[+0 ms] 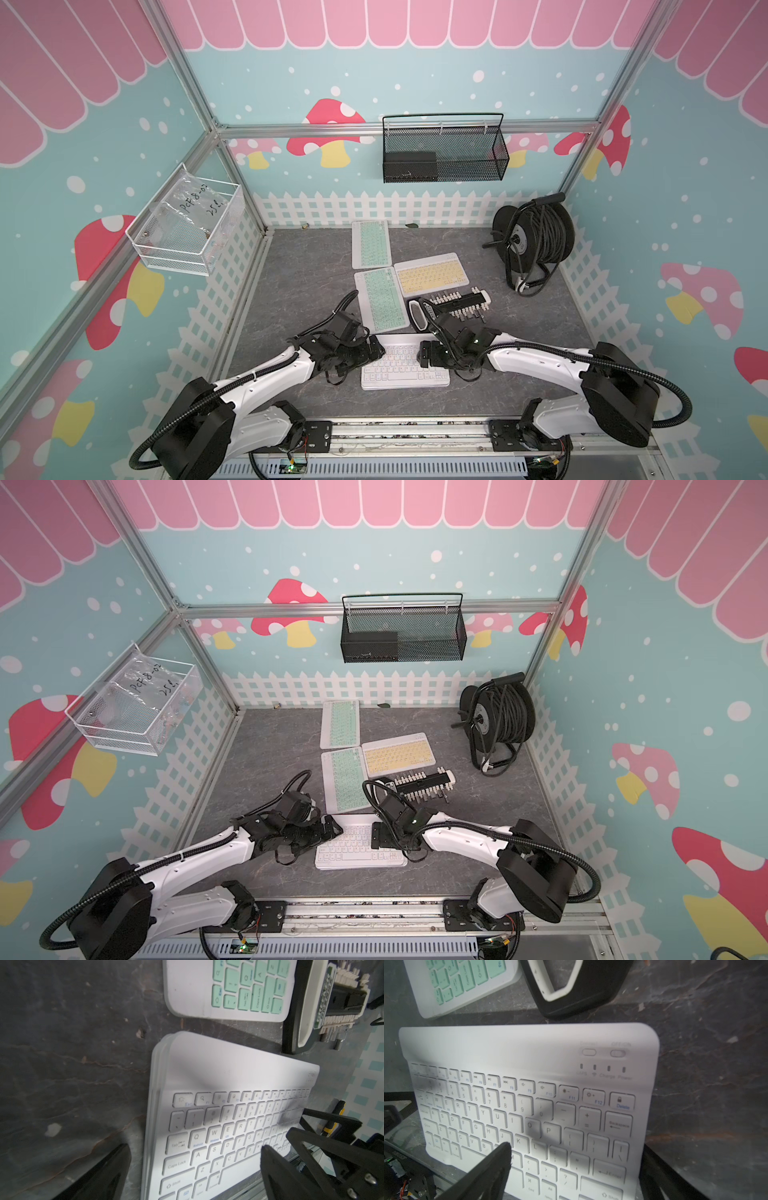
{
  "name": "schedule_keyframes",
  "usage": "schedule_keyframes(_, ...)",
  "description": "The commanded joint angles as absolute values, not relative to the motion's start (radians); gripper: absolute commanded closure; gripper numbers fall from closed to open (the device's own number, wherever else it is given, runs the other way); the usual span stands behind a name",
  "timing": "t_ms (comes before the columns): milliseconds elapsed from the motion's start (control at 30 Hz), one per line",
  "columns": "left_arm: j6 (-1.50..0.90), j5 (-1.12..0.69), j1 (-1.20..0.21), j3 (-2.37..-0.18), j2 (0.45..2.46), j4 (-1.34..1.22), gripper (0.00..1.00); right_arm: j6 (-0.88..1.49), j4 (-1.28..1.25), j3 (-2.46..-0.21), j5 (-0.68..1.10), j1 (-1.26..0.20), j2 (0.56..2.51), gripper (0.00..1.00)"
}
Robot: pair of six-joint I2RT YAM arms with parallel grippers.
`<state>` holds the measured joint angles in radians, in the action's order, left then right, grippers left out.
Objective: Stack the numeric keypads
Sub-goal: Place the numeric keypad at the numeric keypad.
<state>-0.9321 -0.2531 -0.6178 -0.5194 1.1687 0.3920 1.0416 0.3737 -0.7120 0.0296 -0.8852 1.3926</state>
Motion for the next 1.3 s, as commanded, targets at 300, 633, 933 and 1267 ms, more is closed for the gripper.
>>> schedule_keyframes(300,-0.943,-0.247,-0.627,-0.506,1.146,0.410,0.00,1.098,0.438,-0.760,-0.044,-0.932,1.424,0.06)
schedule_keyframes(633,-0.977,-0.206,-0.683,-0.523,1.159,0.419,0.00,1.106,0.470,-0.740,-0.098,-0.929,1.387,0.03)
schedule_keyframes(933,-0.995,-0.161,-0.741,-0.584,1.236,0.445,0.00,1.086,0.364,-0.703,-0.038,-0.919,1.415,0.00)
schedule_keyframes(1267,-1.017,-0.134,-0.767,-0.592,1.218,0.466,0.00,1.076,0.357,-0.707,-0.018,-0.918,1.434,0.00)
